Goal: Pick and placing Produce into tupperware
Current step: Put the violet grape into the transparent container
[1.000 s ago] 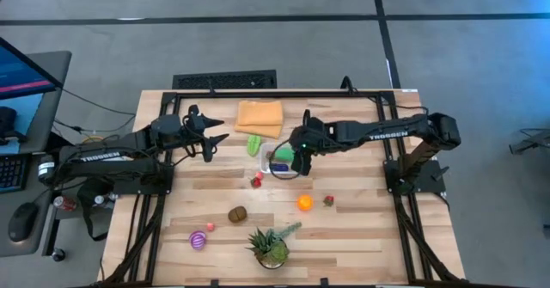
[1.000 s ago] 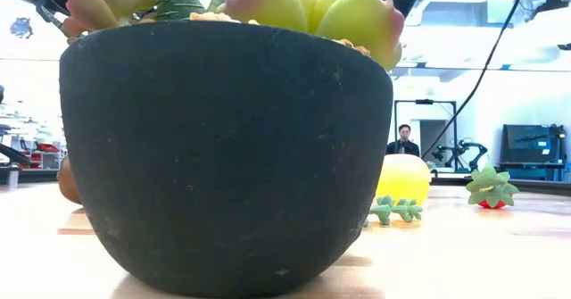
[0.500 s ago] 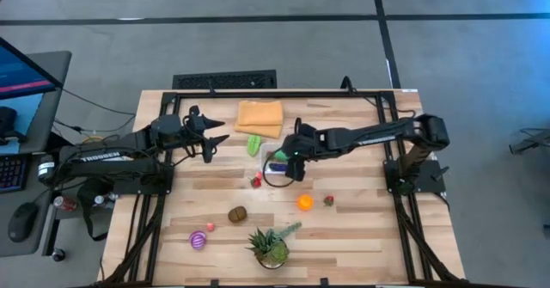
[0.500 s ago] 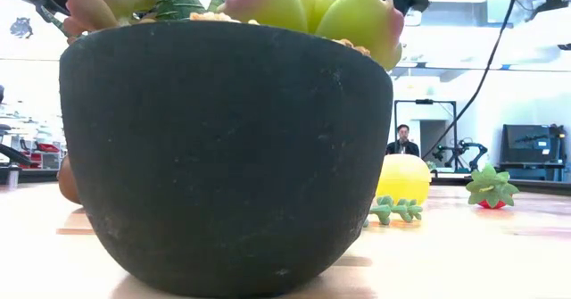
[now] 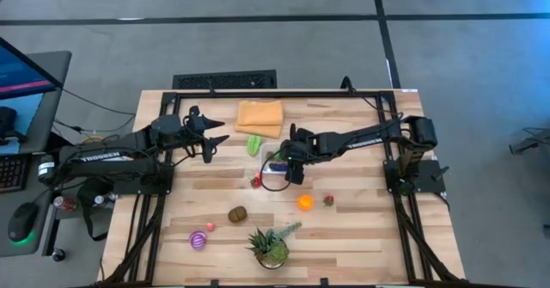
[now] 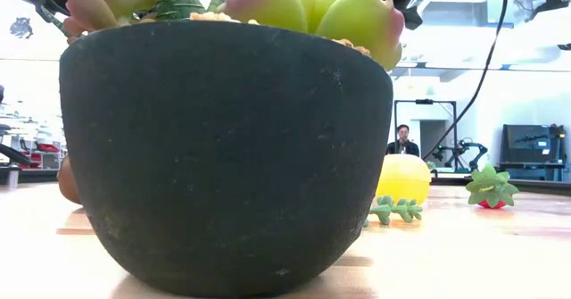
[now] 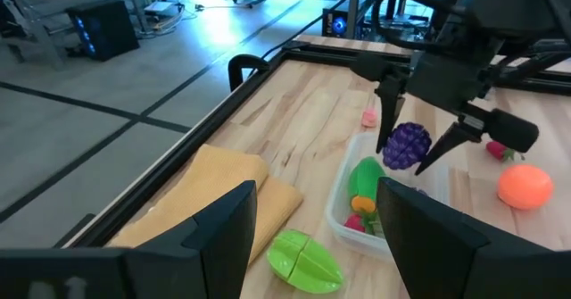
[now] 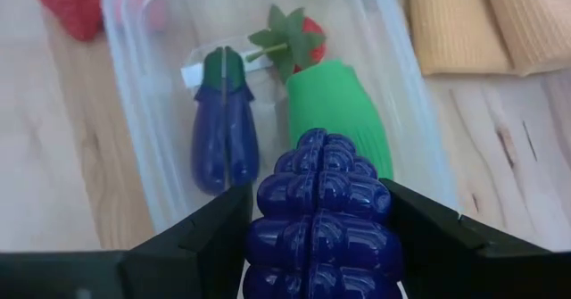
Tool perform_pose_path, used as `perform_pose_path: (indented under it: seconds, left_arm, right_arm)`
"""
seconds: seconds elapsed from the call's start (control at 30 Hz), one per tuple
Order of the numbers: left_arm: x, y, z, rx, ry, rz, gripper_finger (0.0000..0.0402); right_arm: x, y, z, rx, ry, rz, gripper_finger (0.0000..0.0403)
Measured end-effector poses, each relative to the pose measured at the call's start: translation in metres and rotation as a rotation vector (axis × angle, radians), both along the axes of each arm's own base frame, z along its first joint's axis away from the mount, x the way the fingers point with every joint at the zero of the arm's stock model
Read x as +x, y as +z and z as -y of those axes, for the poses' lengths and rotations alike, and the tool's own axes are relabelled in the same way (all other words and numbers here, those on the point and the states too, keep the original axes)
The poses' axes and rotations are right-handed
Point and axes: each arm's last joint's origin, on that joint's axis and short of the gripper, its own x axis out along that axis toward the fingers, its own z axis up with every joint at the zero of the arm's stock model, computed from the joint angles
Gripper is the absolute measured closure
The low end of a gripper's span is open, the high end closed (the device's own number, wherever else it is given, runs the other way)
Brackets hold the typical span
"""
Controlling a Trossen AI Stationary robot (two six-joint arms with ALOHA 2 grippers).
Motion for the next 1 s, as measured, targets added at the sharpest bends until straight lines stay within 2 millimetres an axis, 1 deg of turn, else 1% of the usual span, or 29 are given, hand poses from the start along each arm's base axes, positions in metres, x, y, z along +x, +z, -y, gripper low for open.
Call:
perform_pose_path:
  seconds: [0.77,1.0]
  left_arm:
    - [0.0000,0.0000,0.0000,0.004,0.000,-0.002,0.0178]
    - [0.0000,0.0000,0.0000,0.004,-0.001,-0.002,0.0178]
  right_arm:
    - [-0.0001,-0.0001,0.0007,0.005,-0.002,0.000,0.0176]
    - [-0.0001,-0.0001,0.0005,0.010,0.000,0.000,0.0154]
